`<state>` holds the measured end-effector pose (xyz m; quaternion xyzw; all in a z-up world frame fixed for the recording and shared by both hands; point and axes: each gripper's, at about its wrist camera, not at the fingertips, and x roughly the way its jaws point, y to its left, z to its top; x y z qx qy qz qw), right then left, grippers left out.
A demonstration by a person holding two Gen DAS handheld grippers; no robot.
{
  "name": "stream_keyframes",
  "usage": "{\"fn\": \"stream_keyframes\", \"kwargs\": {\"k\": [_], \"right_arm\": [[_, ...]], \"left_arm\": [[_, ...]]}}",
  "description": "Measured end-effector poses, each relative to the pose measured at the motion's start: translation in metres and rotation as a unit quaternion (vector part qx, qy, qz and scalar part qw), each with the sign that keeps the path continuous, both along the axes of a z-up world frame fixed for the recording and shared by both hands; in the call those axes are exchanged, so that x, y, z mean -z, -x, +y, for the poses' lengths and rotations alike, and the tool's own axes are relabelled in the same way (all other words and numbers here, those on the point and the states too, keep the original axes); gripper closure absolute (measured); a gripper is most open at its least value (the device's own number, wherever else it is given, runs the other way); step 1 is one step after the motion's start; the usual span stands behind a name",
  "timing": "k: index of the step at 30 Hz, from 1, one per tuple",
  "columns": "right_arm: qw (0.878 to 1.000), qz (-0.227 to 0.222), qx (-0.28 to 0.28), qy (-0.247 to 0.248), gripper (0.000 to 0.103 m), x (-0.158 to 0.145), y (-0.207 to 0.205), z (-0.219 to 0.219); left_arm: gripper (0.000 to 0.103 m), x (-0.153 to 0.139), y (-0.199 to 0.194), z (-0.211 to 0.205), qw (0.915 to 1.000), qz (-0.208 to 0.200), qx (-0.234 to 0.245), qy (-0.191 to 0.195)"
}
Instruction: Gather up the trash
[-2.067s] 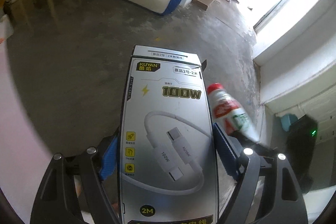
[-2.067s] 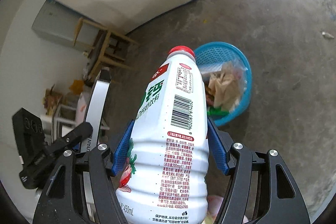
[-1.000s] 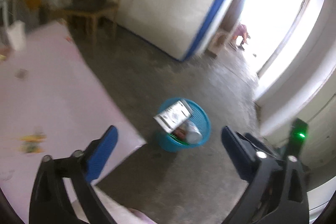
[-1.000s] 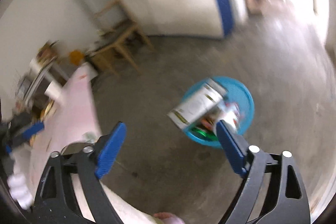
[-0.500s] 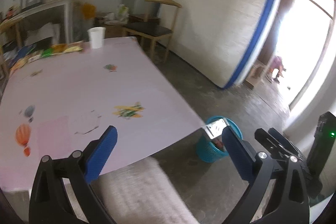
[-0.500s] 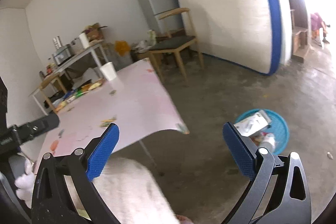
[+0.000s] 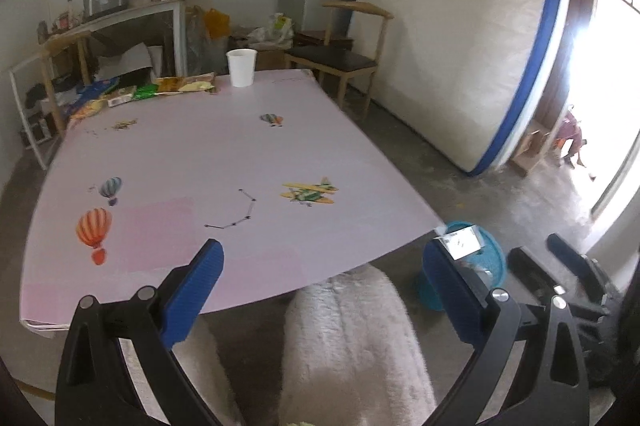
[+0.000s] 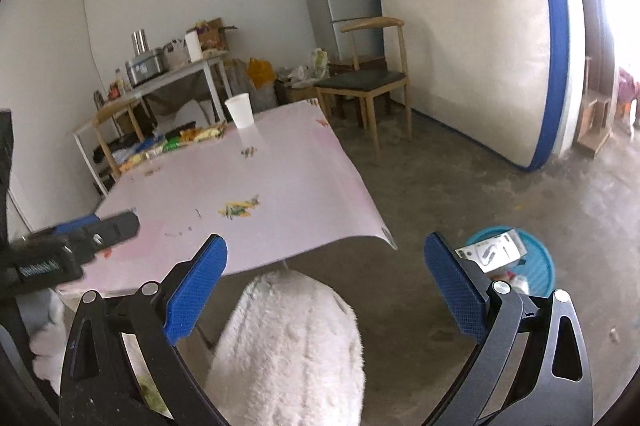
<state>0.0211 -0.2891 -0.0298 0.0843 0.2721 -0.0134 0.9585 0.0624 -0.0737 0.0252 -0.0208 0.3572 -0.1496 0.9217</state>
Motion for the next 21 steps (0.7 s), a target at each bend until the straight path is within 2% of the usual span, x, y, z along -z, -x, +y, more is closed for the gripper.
{"fn": "stream_keyframes", "kwargs": {"k": [3, 10, 18, 21], "right_arm": [[1.000, 0.008, -0.003, 0.007, 0.008, 0.003, 0.005, 0.001], [0.999, 0.024, 0.006, 0.033, 0.008, 0.005, 0.019, 0.003], [0.997, 0.034, 0.017, 0.062, 0.008, 0.003, 0.027, 0.003], [0.997, 0.036, 0.021, 0.065, 0.008, 0.003, 0.025, 0.003]], "left_arm": [[0.006, 0.003, 0.004, 0.001, 0.9996, -0.003, -0.022, -0.018], [0.006, 0.007, 0.017, -0.003, 0.9984, 0.005, -0.027, -0.049], [0.006, 0.009, 0.018, 0.008, 0.9976, 0.010, -0.043, -0.054], [0.006, 0.006, 0.023, 0.010, 0.9966, -0.003, -0.049, -0.065]]}}
